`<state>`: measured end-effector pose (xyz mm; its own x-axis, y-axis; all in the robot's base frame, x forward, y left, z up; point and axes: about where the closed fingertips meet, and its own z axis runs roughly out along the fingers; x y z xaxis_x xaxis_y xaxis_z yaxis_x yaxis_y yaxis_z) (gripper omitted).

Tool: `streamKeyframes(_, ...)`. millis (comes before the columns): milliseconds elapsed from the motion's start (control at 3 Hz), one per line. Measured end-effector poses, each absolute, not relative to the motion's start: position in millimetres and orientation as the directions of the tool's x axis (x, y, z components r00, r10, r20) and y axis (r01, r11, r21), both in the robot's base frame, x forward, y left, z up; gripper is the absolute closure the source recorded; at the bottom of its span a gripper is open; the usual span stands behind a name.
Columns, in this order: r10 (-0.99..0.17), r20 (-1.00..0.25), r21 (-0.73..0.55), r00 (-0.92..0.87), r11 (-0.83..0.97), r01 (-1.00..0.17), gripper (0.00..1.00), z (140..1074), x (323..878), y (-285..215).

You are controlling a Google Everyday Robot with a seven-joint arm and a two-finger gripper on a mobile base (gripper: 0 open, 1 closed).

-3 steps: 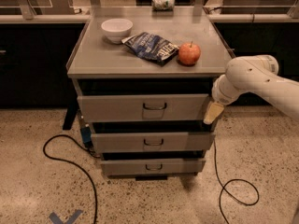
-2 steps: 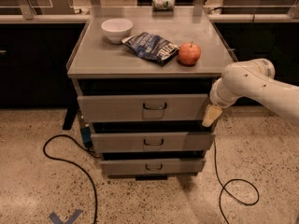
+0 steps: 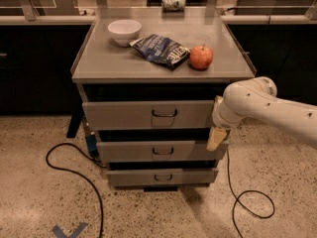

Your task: Open top drawer

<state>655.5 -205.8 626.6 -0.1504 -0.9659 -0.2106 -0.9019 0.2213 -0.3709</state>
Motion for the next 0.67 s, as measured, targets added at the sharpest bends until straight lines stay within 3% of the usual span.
streamKeyframes(667, -0.961, -0.236, -0.444, -0.141, 0.236, -0.864, 0.0, 683, 703, -219)
